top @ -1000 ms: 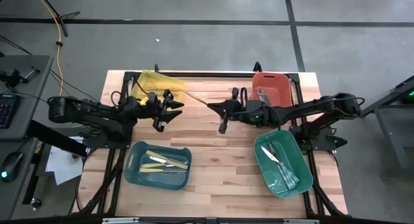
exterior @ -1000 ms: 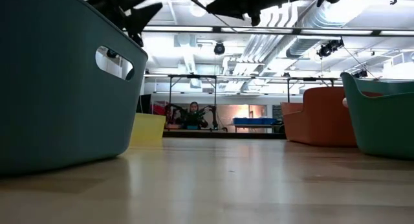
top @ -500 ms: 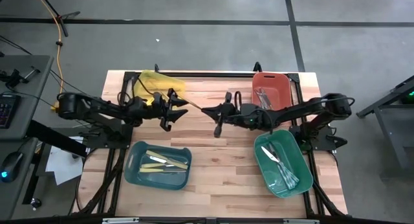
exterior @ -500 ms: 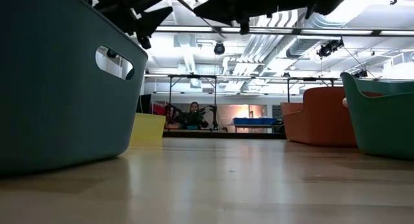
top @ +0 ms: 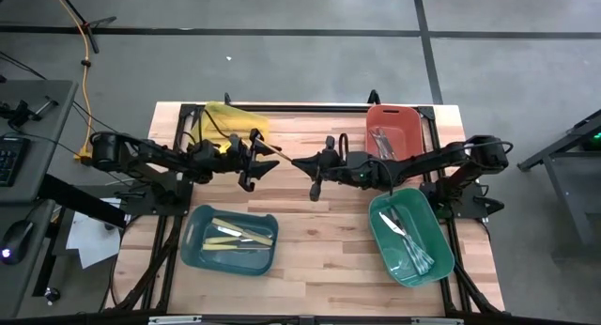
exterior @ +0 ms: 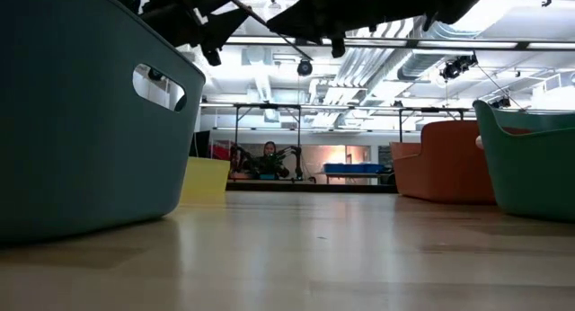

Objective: Sort silverware by color (type)
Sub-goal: Put the gold knife into the yellow bin

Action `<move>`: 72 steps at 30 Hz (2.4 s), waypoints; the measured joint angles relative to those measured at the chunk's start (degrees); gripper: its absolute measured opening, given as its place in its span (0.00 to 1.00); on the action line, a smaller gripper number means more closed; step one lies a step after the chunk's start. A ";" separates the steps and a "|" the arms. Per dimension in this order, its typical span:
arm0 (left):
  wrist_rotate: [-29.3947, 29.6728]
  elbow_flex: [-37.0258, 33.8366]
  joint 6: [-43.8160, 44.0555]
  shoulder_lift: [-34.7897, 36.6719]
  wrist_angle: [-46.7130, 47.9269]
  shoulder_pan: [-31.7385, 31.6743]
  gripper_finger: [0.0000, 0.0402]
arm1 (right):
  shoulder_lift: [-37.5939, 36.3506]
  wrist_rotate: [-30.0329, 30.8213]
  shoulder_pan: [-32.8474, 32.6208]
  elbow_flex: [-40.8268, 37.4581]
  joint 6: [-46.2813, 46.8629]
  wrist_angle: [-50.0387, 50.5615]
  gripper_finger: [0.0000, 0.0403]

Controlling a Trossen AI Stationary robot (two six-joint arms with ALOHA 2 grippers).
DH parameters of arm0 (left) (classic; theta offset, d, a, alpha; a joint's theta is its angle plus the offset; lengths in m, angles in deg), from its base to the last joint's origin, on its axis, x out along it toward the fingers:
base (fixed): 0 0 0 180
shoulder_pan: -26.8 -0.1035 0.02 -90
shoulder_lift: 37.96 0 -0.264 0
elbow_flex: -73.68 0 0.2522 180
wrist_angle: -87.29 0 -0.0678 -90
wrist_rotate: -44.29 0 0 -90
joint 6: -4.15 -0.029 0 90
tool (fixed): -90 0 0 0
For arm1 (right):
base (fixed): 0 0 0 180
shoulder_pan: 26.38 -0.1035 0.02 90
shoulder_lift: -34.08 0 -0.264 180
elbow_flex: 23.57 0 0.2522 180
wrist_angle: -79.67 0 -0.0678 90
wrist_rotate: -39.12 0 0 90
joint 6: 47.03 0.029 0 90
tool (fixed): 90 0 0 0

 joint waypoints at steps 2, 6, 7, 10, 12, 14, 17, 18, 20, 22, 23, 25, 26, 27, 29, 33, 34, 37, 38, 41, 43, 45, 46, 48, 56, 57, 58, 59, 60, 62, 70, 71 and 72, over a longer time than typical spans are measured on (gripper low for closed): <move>0.04 0.12 -0.77 0.01 -0.26 0.41 0.47 | -0.01 0.07 0.00 0.00 0.21 0.12 0.00; 0.54 0.12 -1.19 -0.01 -1.07 0.80 0.46 | -0.02 0.48 -0.07 0.00 0.39 0.28 0.00; 1.01 0.12 -1.19 0.00 -1.05 0.81 0.45 | -0.02 0.48 -0.04 0.00 0.41 0.32 0.00; 2.45 0.12 -1.66 0.01 -1.07 0.79 0.38 | -0.02 0.70 -0.02 0.00 0.41 0.41 0.00; 3.41 0.12 -1.74 0.01 -0.77 0.81 0.31 | -0.02 0.70 -0.02 0.00 0.41 0.45 0.00; 4.12 0.12 -1.78 0.03 -0.24 0.79 0.21 | -0.02 0.68 -0.02 0.00 0.33 0.48 0.00; 4.53 0.09 -1.67 0.05 0.13 0.72 0.06 | -0.02 0.73 -0.03 0.00 0.17 0.65 0.00; 4.62 0.04 -1.69 0.06 0.11 0.72 0.04 | -0.02 0.67 -0.02 0.00 0.19 0.65 0.00; 4.73 0.04 -1.65 0.10 0.33 0.72 0.05 | -0.02 0.71 -0.02 0.00 0.26 0.66 0.00; 4.89 0.04 -1.65 0.10 0.52 0.72 0.04 | -0.02 0.79 -0.02 0.00 0.31 0.67 0.00; 4.89 0.04 -1.65 0.10 0.68 0.72 0.04 | -0.02 0.82 -0.02 0.00 0.33 0.71 0.00; 4.87 0.04 -2.02 0.13 1.37 0.58 0.04 | -0.02 0.93 -0.02 -0.02 0.41 0.92 0.01; 4.85 -0.03 -2.38 0.26 1.75 0.28 0.04 | -0.19 1.07 0.00 -0.02 0.41 1.29 0.02; 4.80 -0.48 -2.63 0.72 2.22 -0.12 0.04 | -0.66 1.34 0.02 -0.02 0.43 2.02 0.05; 4.77 -2.03 -2.68 1.80 3.43 -1.44 0.04 | -2.25 2.30 0.04 0.00 0.27 3.65 0.12; 4.93 -5.85 -1.74 6.84 4.27 -5.55 0.04 | -5.38 4.87 0.04 0.00 -1.29 10.27 0.30; 4.94 -6.84 -1.74 8.31 5.19 -6.59 0.04 | -6.53 5.38 0.00 0.00 -2.10 12.41 0.34; 4.49 -9.47 -1.57 13.29 9.55 -9.61 0.04 | -9.67 6.82 0.00 0.02 -2.74 20.26 0.45; 3.92 -10.02 -1.51 15.18 11.17 -10.47 0.04 | -10.40 7.04 0.00 0.04 -2.41 23.54 0.47; 0.89 -10.59 -0.35 20.71 19.03 -12.72 0.04 | -12.18 9.01 0.00 -0.02 -0.30 32.61 0.51; -1.45 -10.35 -0.19 24.57 24.24 -13.96 0.04 | -12.46 9.99 -0.11 -0.02 2.02 36.91 0.51; -3.05 -9.50 -0.40 28.10 29.50 -14.68 0.04 | -12.15 10.00 -0.32 -0.70 3.04 37.59 0.51; -3.49 -9.10 -1.05 29.66 32.40 -14.86 0.04 | -12.01 9.98 -0.49 -1.88 2.90 35.14 0.51; -3.62 -8.26 -3.08 32.72 38.61 -14.99 0.04 | -11.83 9.91 -0.79 -6.00 1.79 27.25 0.51; -3.57 -5.98 -7.87 41.81 54.31 -14.80 0.04 | -11.74 7.43 0.64 -26.12 0.42 -15.02 0.51; -3.57 -5.95 -8.24 42.41 54.38 -14.63 0.04 | -11.75 5.55 1.25 -26.97 0.43 -19.05 0.51; -3.59 -5.95 -8.75 42.95 54.46 -14.35 0.04 | -11.77 3.42 1.96 -27.29 0.47 -21.75 0.51; -3.72 -5.95 -9.45 43.36 54.38 -14.10 0.04 | -11.78 1.02 2.73 -27.29 0.41 -23.29 0.51; -3.94 -5.95 -10.08 43.69 54.20 -13.85 0.04 | -11.79 -1.15 3.54 -27.05 0.42 -23.76 0.51; -4.09 -5.95 -10.65 44.18 54.23 -13.36 0.04 | -11.78 -4.91 5.02 -25.59 0.43 -23.01 0.51; -5.83 -5.95 -9.26 44.09 54.87 -12.96 0.04 | -11.80 -6.91 7.23 -20.44 1.28 -14.80 0.51; -6.50 -5.95 -9.20 44.09 54.81 -12.96 0.04 | -11.80 -6.92 7.23 -20.19 1.16 -13.97 0.51; -6.70 -5.95 -9.09 44.09 54.76 -12.96 0.04 | -11.78 -6.97 7.17 -19.84 0.53 -13.17 0.51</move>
